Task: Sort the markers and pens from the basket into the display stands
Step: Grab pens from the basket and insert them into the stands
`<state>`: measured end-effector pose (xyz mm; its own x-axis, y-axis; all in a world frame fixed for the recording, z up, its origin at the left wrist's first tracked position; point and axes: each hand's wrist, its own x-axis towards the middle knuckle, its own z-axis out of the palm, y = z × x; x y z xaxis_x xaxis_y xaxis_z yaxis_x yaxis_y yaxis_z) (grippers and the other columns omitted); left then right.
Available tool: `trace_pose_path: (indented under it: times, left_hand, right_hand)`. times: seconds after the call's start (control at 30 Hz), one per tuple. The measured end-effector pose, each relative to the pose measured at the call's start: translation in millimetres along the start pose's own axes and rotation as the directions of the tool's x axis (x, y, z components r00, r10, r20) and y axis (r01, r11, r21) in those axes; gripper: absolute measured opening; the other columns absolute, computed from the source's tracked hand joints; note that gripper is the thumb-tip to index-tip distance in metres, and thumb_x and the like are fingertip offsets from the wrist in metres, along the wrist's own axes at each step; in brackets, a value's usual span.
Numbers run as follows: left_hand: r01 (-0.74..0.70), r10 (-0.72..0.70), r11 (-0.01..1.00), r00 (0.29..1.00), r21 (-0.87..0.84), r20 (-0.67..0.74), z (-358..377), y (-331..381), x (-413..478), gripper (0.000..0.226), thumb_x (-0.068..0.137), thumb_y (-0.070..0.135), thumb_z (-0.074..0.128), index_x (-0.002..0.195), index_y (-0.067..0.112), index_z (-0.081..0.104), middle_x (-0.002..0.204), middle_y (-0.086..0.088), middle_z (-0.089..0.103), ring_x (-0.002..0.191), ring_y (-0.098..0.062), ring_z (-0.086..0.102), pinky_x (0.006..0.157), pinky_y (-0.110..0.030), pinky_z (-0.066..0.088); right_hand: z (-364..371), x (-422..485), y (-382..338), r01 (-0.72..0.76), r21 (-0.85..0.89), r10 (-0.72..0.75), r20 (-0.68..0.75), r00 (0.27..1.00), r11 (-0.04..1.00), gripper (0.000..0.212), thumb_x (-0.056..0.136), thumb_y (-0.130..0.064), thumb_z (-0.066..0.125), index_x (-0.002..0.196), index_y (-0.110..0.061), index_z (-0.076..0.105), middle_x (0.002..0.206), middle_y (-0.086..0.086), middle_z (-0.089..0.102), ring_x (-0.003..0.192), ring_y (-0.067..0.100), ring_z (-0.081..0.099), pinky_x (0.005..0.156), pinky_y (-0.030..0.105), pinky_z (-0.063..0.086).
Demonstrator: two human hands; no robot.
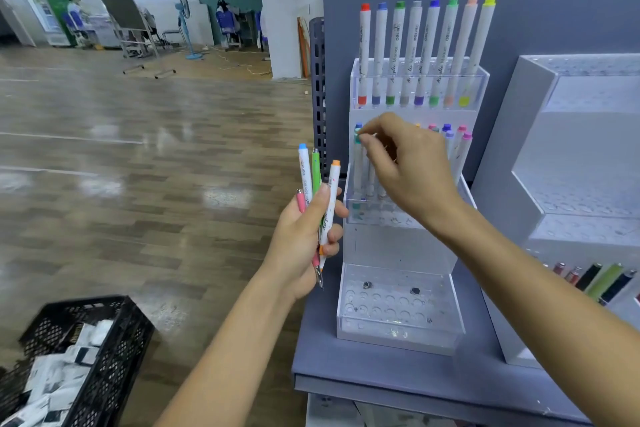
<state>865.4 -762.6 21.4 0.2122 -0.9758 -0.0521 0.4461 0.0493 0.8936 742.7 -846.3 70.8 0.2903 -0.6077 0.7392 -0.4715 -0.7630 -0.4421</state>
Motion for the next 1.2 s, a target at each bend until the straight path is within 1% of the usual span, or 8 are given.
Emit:
trace_pose_path:
  times: [0.13, 0.23, 0.3, 0.4, 0.53, 0.7, 0.87, 1.2]
  left_hand:
    - [-0.038, 0.037, 0.998, 0.999, 0.056, 0.028, 2.3, -0.2, -0.5, 0.020, 0.091, 0.033, 0.054, 0.091, 0.014, 0.055, 0.067, 0.002, 0.058, 0.043, -0.006, 0.036, 0.034, -0.013, 0.025]
    - [-0.071, 0.065, 0.993, 0.996, 0.098, 0.063, 5.8, -0.7, -1.1, 0.028, 0.081, 0.039, 0.057, 0.092, 0.014, 0.058, 0.068, 0.000, 0.059, 0.042, -0.007, 0.037, 0.035, -0.014, 0.026]
    - [-0.101, 0.088, 0.983, 0.992, 0.155, 0.086, 8.4, -1.4, -1.6, 0.029, 0.081, 0.040, 0.056, 0.092, 0.013, 0.058, 0.068, -0.001, 0.061, 0.043, -0.008, 0.041, 0.035, -0.016, 0.028]
    - [-0.100, 0.087, 0.974, 0.994, 0.206, 0.071, 11.0, -1.9, -2.7, 0.027, 0.091, 0.035, 0.052, 0.098, 0.010, 0.058, 0.067, 0.000, 0.064, 0.046, -0.010, 0.052, 0.037, -0.018, 0.037]
    - [-0.062, 0.068, 0.973, 0.998, 0.224, -0.018, 7.4, -4.0, 1.2, 0.021, 0.098, 0.031, 0.046, 0.099, 0.013, 0.057, 0.062, 0.002, 0.061, 0.041, -0.008, 0.045, 0.035, -0.016, 0.031]
    - [-0.081, 0.088, 0.977, 0.996, 0.198, -0.027, 4.2, -6.8, 1.7, 0.021, 0.100, 0.029, 0.043, 0.097, 0.012, 0.055, 0.056, 0.008, 0.038, 0.040, -0.004, 0.023, 0.035, -0.015, 0.015]
    - [-0.046, 0.049, 0.994, 0.999, 0.101, -0.022, 3.9, -4.4, 2.7, 0.035, 0.100, 0.040, 0.036, 0.091, 0.013, 0.056, 0.056, 0.005, 0.035, 0.038, -0.005, 0.019, 0.035, -0.015, 0.011]
    - [-0.086, 0.083, 0.983, 0.996, 0.159, 0.025, 4.7, -5.1, -1.7, 0.022, 0.101, 0.028, 0.041, 0.097, 0.010, 0.054, 0.059, 0.005, 0.047, 0.039, -0.005, 0.028, 0.034, -0.015, 0.020]
  right_hand:
    - [-15.1, -12.7, -13.2, -0.232, 0.328, 0.194, 0.143, 0.970, 0.916, 0.016, 0.091, -0.022, 0.062, 0.106, -0.017, 0.063, 0.076, 0.001, 0.068, 0.067, 0.014, 0.066, 0.064, 0.030, 0.054]
    - [-15.7, -19.2, -14.8, -0.371, 0.341, 0.237, 0.374, 0.896, 0.864, 0.025, 0.081, -0.019, 0.072, 0.105, -0.022, 0.064, 0.079, -0.007, 0.066, 0.074, 0.007, 0.064, 0.072, 0.029, 0.055]
    - [-14.9, -21.0, -11.9, -0.434, 0.381, 0.270, 0.413, 0.870, 0.816, 0.024, 0.080, -0.011, 0.073, 0.100, -0.022, 0.064, 0.074, -0.008, 0.065, 0.069, 0.004, 0.062, 0.071, 0.026, 0.053]
    - [-18.5, -19.9, -10.4, -0.466, 0.487, 0.308, 0.372, 0.876, 0.738, 0.025, 0.081, -0.004, 0.072, 0.095, -0.020, 0.060, 0.068, -0.006, 0.066, 0.068, 0.009, 0.063, 0.067, 0.028, 0.054]
    - [-31.2, -6.8, -6.4, -0.321, 0.608, 0.341, 0.086, 0.936, 0.727, 0.027, 0.084, 0.000, 0.066, 0.095, -0.020, 0.052, 0.078, 0.004, 0.064, 0.072, 0.015, 0.067, 0.066, 0.030, 0.057]
    - [-37.2, 3.6, 4.3, -0.098, 0.346, 0.161, -0.157, 0.974, 0.933, 0.023, 0.084, -0.009, 0.064, 0.097, -0.025, 0.052, 0.084, -0.001, 0.066, 0.079, 0.014, 0.067, 0.075, 0.032, 0.057]
    - [-24.4, -0.4, 6.8, -0.056, 0.193, 0.077, -0.100, 0.992, 0.980, 0.019, 0.086, -0.007, 0.065, 0.102, -0.011, 0.057, 0.082, -0.004, 0.063, 0.076, 0.009, 0.063, 0.072, 0.017, 0.052]
    - [-5.8, -2.0, 9.0, 0.055, -0.108, -0.050, 0.047, 0.998, 0.993, 0.020, 0.084, -0.019, 0.071, 0.096, -0.006, 0.062, 0.074, 0.004, 0.066, 0.064, 0.021, 0.057, 0.066, 0.040, 0.052]
